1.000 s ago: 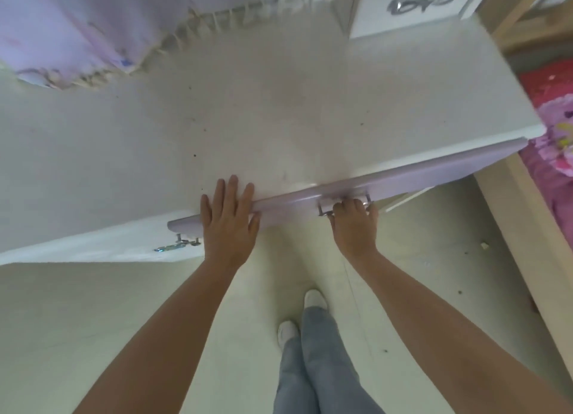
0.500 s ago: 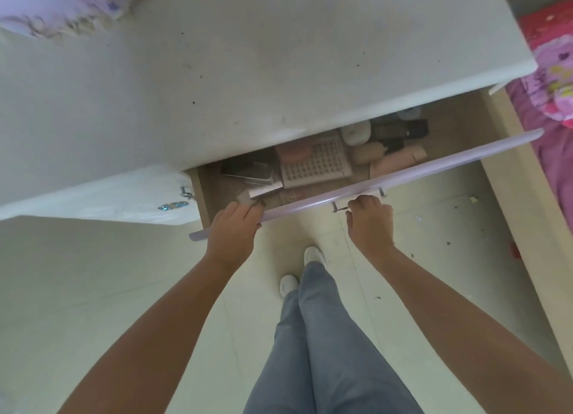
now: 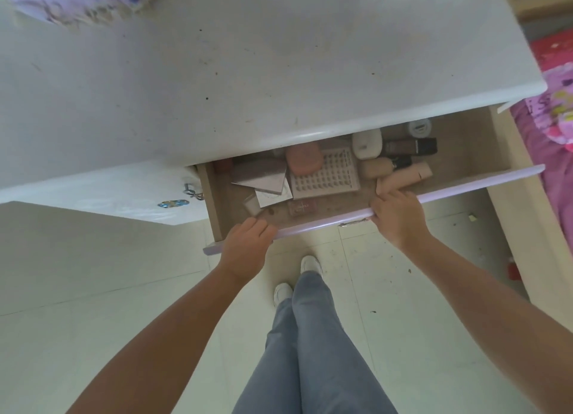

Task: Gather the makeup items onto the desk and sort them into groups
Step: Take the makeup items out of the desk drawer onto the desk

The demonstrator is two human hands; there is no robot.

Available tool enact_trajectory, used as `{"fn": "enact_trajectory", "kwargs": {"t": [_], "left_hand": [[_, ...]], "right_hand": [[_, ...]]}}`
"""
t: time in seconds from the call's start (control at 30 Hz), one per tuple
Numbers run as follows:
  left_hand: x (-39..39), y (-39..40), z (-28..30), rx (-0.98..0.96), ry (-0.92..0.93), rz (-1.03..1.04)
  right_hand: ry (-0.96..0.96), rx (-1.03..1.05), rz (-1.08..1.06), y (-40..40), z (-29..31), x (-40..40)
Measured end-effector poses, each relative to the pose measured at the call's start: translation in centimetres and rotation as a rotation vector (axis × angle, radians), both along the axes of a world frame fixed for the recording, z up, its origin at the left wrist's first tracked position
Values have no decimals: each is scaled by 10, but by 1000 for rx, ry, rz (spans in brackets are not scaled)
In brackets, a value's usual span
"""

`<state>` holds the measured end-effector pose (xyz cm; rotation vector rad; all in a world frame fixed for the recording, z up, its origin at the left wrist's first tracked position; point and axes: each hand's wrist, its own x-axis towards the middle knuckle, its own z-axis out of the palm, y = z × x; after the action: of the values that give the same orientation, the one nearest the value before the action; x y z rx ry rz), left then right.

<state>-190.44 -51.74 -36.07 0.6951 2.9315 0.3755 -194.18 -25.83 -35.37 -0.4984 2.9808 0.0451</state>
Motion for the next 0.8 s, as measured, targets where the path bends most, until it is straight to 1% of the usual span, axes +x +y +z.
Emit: {"fn": "enact_trajectory", "kwargs": {"t": [0.2, 0.27, 0.3, 0.33, 0.4, 0.43, 0.47, 0.5, 0.53, 0.57, 0.6, 0.63, 0.73, 0.8], "left_hand": [[10, 4, -19, -13, 4, 16], [9, 4, -19, -2, -13, 31], [8, 2, -17, -10, -33, 26], [5, 0, -17, -17, -50, 8], [-4, -7, -15, 14, -109, -18], [-13, -10, -15, 43, -150, 16], [-24, -10, -16, 44, -185, 90], [-37, -11, -18, 1, -204, 182], [-50, -13, -24, -61, -209, 249], [-62, -13, -30, -134, -229, 284], [-73, -11, -36, -182, -264, 301], [-81, -9, -41, -215, -290, 295], [-95, -3, -59, -332, -319, 256], [-101, -3, -67, -350, -276, 271]], "right_hand": [[40, -11, 38, 6, -21, 10], [22, -15, 38, 5, -20, 8], [-18, 15, 36, 5, -19, 4], [-120, 67, 27, 4, -15, -1], [-497, 150, 18, 0, -10, -15], [-705, 126, -3, -7, -7, -25], [-816, 46, -34, -17, -6, -35], [-813, -64, -62, -31, -7, -45], [-712, -152, -93, -45, -11, -56], [-565, -182, -114, -61, -15, -66], [-441, -168, -134, -76, -22, -75], [-376, -156, -161, -88, -30, -81], [-429, -140, -251, -103, -54, -92], [-392, -163, -255, -101, -65, -94]]}}
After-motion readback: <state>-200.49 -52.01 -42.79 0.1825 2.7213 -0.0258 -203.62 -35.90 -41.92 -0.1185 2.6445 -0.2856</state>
